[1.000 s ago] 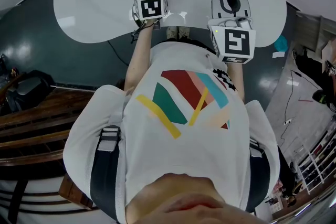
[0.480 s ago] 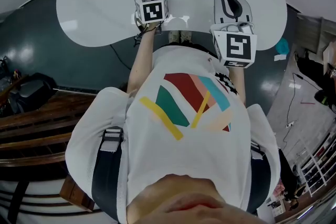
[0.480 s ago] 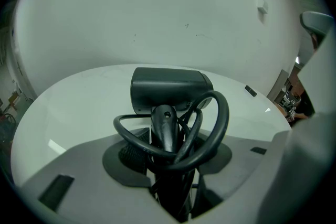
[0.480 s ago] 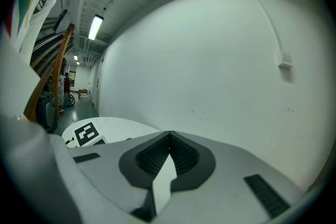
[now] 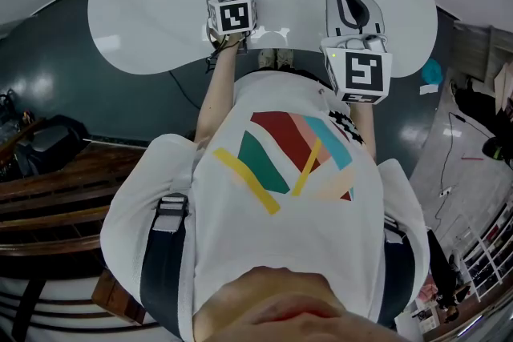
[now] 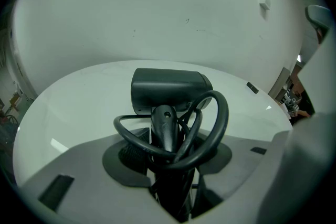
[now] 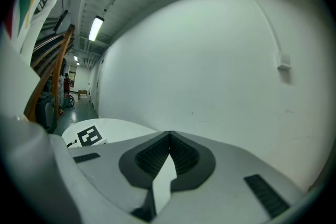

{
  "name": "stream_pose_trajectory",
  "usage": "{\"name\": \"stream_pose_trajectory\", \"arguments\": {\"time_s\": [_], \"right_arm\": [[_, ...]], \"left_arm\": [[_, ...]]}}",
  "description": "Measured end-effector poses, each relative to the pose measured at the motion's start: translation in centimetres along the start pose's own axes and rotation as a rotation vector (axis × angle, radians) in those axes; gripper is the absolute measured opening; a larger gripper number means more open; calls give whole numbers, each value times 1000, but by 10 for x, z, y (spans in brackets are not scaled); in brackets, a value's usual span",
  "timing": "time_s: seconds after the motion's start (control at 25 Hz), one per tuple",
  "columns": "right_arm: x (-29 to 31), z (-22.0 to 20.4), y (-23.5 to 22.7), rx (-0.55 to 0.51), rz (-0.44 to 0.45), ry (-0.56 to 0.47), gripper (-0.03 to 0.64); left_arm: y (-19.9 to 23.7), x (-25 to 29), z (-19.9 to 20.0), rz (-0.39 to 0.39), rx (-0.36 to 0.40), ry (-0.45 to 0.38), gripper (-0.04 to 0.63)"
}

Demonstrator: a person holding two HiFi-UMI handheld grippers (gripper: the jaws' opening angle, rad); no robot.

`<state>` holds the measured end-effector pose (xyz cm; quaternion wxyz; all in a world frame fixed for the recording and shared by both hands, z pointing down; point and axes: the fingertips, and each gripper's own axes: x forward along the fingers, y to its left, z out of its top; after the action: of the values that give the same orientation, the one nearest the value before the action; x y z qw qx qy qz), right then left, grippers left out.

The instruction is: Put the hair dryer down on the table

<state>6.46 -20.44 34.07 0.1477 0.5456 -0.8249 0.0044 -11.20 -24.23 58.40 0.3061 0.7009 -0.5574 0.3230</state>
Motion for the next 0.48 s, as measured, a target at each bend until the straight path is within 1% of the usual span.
{"name": "stream_pose_trajectory", "arguments": {"time_s": [0.2,0.32,0.48], "right_arm": [[-4,1,0,2,-8,-2,11],[-5,1,0,5,-10,-4,11],[-7,1,-1,8,-12,-8,11]], "left_arm": [[1,0,-3,7,13,25,221],[2,2,-5,12,20,24,221],[2,1,-4,-5,7,27,221]]}}
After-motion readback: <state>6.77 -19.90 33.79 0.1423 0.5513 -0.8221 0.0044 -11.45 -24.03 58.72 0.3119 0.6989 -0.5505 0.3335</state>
